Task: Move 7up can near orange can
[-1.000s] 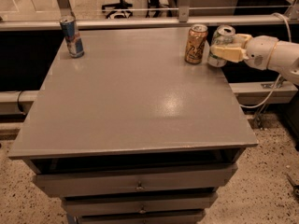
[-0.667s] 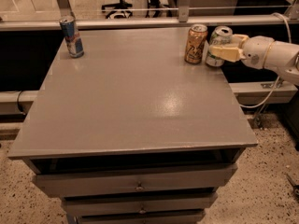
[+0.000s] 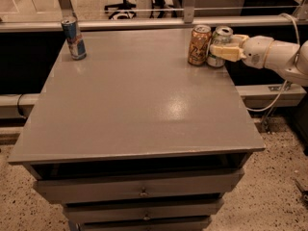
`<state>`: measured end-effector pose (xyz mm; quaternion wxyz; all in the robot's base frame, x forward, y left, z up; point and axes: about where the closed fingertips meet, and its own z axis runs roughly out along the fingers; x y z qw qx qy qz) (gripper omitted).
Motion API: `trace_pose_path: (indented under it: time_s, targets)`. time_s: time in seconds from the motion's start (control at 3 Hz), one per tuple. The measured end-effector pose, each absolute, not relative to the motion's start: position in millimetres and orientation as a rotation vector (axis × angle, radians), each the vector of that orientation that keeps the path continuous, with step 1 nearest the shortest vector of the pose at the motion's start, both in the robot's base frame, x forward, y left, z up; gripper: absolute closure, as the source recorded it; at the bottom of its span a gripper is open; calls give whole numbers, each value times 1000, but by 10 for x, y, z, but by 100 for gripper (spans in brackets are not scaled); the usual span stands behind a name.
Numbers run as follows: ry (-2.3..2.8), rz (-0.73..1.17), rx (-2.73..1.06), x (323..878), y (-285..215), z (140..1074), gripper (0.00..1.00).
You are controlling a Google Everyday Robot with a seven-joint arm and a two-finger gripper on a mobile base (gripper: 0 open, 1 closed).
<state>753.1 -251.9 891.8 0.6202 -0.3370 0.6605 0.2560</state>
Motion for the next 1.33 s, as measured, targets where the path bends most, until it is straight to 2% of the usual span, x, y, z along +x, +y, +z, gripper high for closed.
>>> trace_pose_path:
  time_s: [0.67, 1.33]
  targets:
    - [1524, 627, -770, 7600, -2416, 8831, 0]
    - [1537, 634, -810, 7321, -2347, 8961, 0]
